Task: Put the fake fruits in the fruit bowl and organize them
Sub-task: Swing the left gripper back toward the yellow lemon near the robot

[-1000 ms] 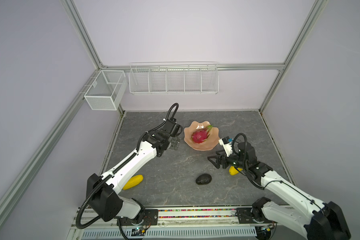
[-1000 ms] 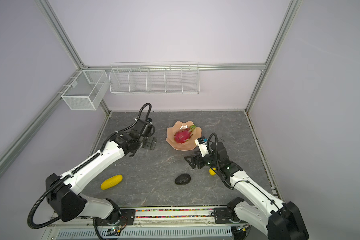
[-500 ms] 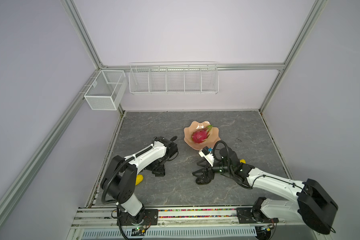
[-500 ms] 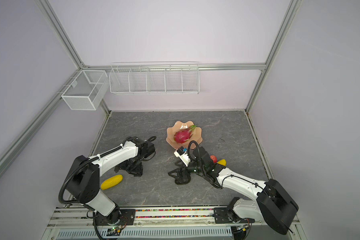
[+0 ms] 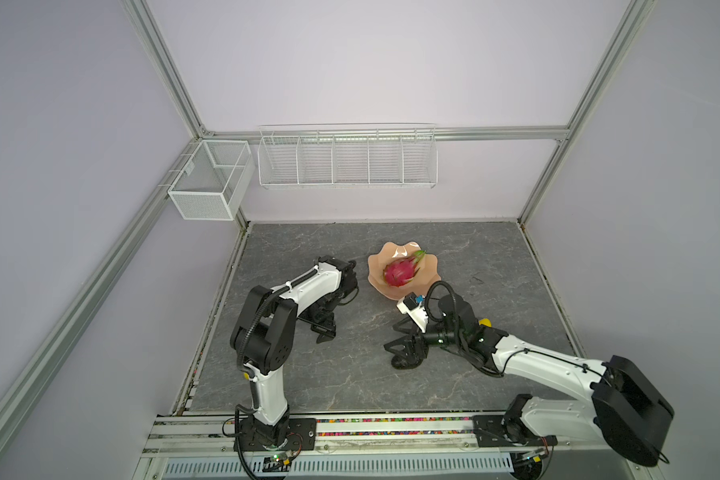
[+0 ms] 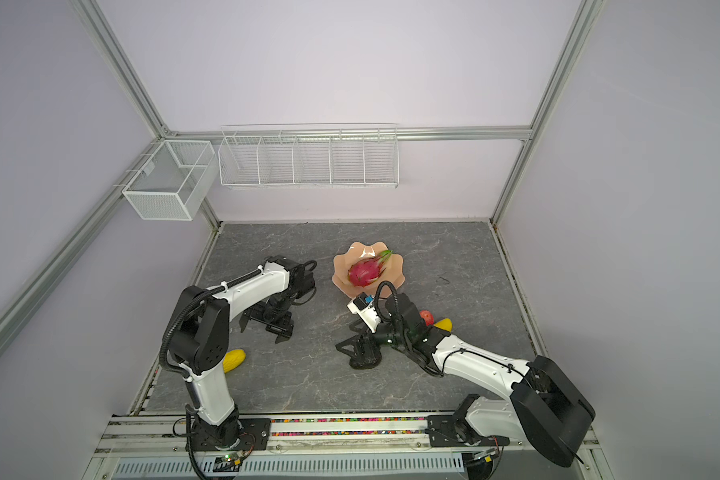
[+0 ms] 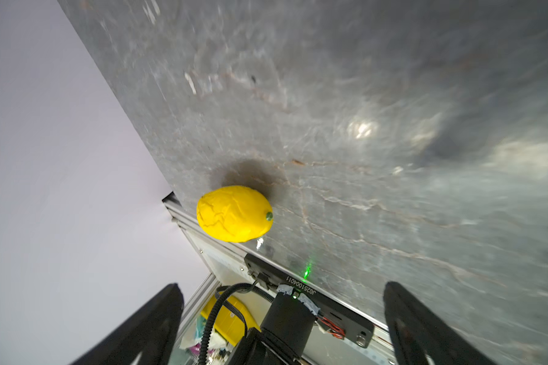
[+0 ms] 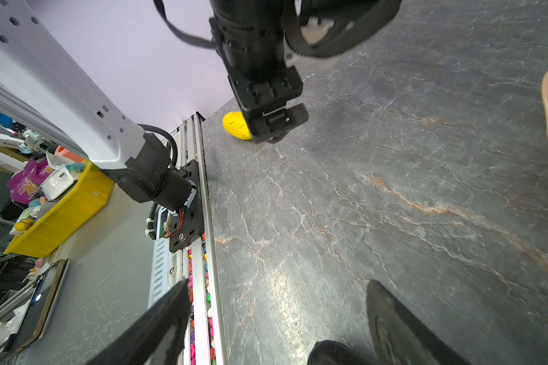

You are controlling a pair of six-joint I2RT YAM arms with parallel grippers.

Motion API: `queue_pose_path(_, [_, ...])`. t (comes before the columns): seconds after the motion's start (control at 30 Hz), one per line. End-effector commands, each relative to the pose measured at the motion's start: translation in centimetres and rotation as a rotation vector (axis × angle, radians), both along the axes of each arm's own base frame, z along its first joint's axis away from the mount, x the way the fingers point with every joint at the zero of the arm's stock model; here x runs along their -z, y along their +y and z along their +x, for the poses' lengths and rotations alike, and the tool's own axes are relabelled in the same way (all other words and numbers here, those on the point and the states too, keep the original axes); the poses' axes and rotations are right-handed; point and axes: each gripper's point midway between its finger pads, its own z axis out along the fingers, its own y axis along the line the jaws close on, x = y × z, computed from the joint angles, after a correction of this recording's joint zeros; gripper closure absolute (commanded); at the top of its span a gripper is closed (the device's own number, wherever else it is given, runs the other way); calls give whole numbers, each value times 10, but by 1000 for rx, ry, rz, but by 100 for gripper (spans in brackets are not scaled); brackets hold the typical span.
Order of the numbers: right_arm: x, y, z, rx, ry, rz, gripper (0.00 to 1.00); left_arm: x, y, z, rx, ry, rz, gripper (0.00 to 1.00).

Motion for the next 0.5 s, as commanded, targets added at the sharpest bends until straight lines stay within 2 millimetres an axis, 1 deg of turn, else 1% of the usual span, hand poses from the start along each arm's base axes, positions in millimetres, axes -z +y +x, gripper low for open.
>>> queue_pose_path(0.0, [-4, 2, 0, -17, -32, 15, 12, -23, 7, 10, -5, 29, -74, 3])
queue_pose_path(0.03, [-4, 2, -1, -16, -31, 14, 12, -27, 4, 21, -3, 2, -106, 3])
queue_pose_path(0.07, [-3, 2, 0, -16, -30, 14, 12, -32, -4, 34, 56, -16, -145, 3])
queue_pose_path(0.1, [-4, 3, 0, -16, -32, 17, 12, -39, -9, 42, 117, -20, -164, 2])
queue_pose_path(0.13, [-3, 3, 0, -15, -29, 17, 12, -47, -7, 48, 139, -29, -152, 1])
queue_pose_path(0.17, [-3, 3, 0, -16, -28, 15, 12, -57, 0, 54, 159, -45, -133, 1])
queue_pose_path(0.2, [-2, 2, 0, -15, -27, 10, 12, -64, 7, 58, 202, -61, -118, 1])
queue_pose_path(0.23, [-1, 2, 0, -16, -26, 5, 12, -67, 13, 57, 272, -64, -109, 1])
queue_pose_path(0.27, [-1, 1, 0, -14, -30, 0, 12, -63, 19, 48, 375, -39, -106, 0])
queue_pose_path(0.3, [-2, -1, 1, -8, -35, -2, 12, -57, 29, 35, 454, -10, -106, 0])
queue_pose_path(0.33, [-3, -2, 1, -5, -41, -4, 12, -50, 38, 25, 495, 11, -123, 0])
queue_pose_path(0.4, [-3, -5, 4, 12, -53, -4, 12, -37, 64, 2, 453, 28, -208, 0])
queue_pose_path(0.47, [-2, -5, 5, 16, -49, -4, 12, -28, 78, -20, 431, 32, -284, 1])
